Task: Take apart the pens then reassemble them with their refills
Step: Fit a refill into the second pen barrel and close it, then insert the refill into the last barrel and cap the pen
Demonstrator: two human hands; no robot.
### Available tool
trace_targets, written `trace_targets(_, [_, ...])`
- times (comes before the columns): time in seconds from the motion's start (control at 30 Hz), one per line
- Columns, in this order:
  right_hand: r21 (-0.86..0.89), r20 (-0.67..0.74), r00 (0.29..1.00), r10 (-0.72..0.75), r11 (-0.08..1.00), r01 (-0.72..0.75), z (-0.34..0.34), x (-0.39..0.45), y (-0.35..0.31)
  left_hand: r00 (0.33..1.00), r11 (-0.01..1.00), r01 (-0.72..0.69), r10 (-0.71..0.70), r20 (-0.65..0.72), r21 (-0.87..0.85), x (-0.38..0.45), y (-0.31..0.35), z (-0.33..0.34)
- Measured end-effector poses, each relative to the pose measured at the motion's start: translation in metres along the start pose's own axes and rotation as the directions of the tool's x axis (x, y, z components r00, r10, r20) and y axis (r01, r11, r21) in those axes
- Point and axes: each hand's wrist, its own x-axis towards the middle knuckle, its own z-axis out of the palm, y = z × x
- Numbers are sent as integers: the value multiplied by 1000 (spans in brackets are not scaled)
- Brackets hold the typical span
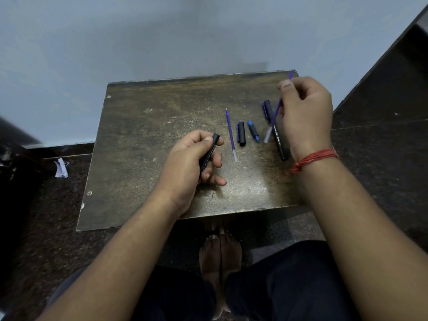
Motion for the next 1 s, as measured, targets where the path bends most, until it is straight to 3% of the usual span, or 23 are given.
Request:
trace_targets(0.1, [-370,156,979,-129,912,179,-3,-1,4,1000,1000,-2,2,-3,-3,0,0,-1])
trace_targets(0.23, [-598,255,952,-167,747,291,7,-6,4,1000,1000,0,0,-8,-2,0,0,-1])
trace_targets(0.5, [-693,284,950,-133,656,299,17,-11,5,1000,1000,-6,5,-18,-3,-1,2,0])
trace_targets(1.0, [-662,287,950,-122,691,289,18,-13,2,1000,1000,-5,5,-29,5,-2,4,-1])
